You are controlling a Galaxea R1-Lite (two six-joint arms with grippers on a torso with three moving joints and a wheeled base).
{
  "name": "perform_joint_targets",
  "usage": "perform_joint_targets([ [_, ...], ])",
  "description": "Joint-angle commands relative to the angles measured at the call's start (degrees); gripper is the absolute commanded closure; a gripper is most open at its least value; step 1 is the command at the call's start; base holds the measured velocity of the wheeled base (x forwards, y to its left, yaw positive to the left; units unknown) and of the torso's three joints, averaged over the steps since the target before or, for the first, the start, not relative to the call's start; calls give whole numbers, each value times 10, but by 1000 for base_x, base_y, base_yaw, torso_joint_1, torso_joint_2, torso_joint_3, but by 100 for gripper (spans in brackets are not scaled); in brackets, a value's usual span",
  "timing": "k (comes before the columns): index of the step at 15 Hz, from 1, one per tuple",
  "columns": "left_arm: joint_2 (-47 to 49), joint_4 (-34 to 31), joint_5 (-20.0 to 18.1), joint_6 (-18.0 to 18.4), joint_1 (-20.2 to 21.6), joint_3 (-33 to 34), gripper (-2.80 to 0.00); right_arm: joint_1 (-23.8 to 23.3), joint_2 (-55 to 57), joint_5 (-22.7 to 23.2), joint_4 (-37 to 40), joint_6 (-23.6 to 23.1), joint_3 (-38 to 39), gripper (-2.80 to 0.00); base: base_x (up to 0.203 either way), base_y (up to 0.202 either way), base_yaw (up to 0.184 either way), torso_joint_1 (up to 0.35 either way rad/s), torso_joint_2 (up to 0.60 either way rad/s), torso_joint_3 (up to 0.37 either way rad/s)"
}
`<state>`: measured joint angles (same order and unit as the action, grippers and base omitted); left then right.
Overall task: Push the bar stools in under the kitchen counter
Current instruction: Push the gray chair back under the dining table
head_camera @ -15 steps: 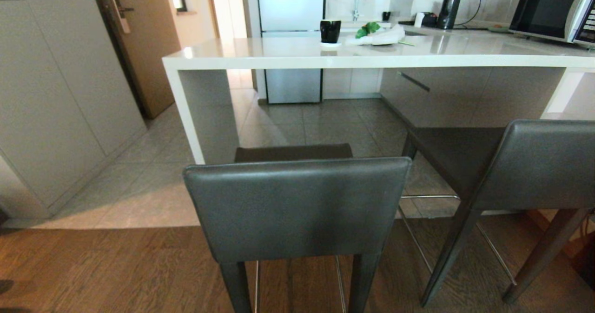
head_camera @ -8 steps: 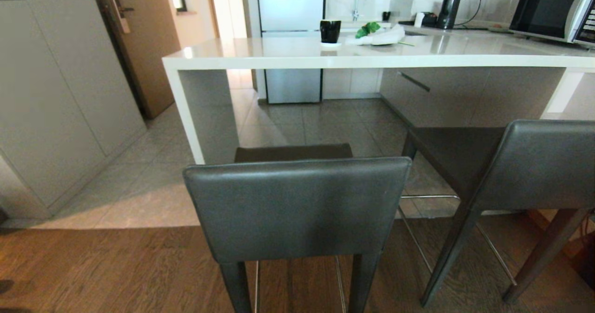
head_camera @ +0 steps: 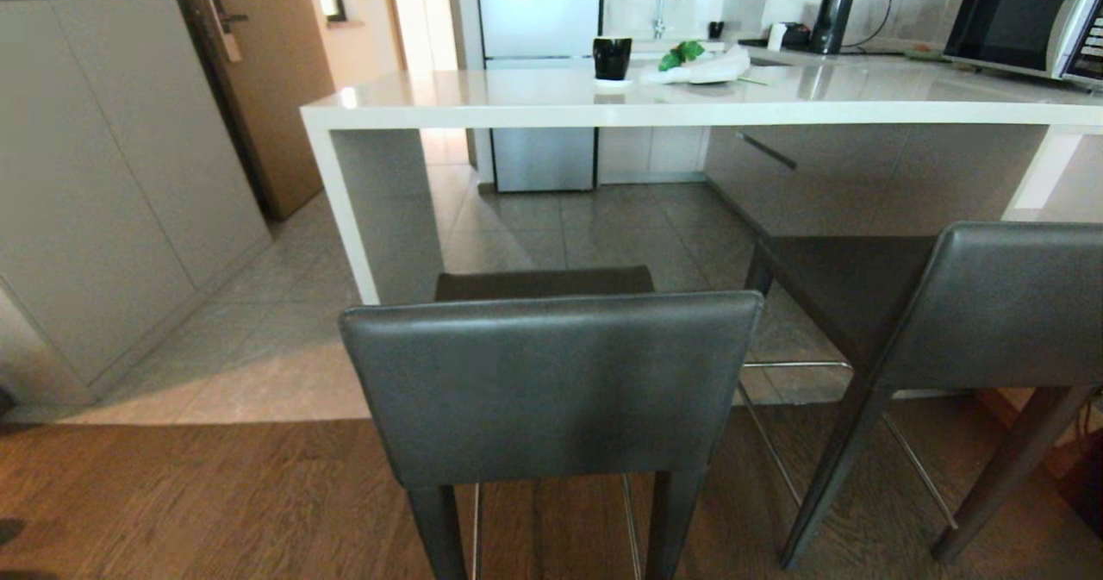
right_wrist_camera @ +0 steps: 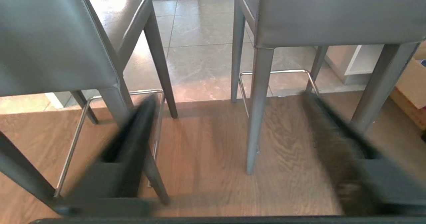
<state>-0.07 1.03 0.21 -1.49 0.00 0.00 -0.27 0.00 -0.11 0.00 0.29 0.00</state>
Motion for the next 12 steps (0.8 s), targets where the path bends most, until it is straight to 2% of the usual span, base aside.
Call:
perform_joint_targets([
  [1,1,0,1,-1,1,1,-280,0,1,0,0,0,0,0,0,0,0,0,0,0],
  [12,2,-1,1,0,2,1,-280,0,1,0,0,0,0,0,0,0,0,0,0,0],
])
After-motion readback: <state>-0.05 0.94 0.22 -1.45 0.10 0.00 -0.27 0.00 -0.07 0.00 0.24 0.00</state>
